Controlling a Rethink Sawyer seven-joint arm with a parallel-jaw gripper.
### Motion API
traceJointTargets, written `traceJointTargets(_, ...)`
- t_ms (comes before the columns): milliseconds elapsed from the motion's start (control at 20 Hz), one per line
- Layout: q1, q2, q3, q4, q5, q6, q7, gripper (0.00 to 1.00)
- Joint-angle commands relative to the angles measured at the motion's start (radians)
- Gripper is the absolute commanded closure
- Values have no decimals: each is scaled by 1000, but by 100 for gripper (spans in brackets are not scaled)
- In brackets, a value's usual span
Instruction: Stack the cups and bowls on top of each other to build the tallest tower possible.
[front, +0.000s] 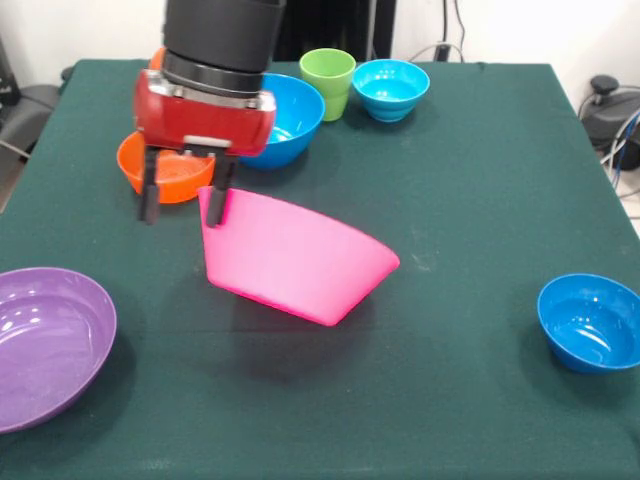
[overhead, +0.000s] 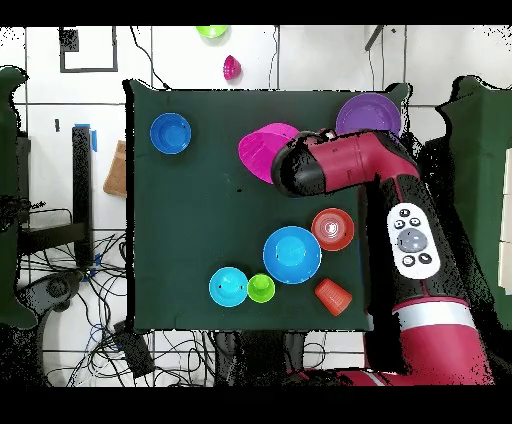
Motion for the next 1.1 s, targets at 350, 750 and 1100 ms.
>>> traceJointTargets(350, 139, -69, -157, 191, 9, 78, 160, 0)
traceJointTargets(750, 202, -27, -217, 215, 79, 19, 232, 0)
traceJointTargets(1100, 296, 6, -304, 178, 103, -3, 298, 0)
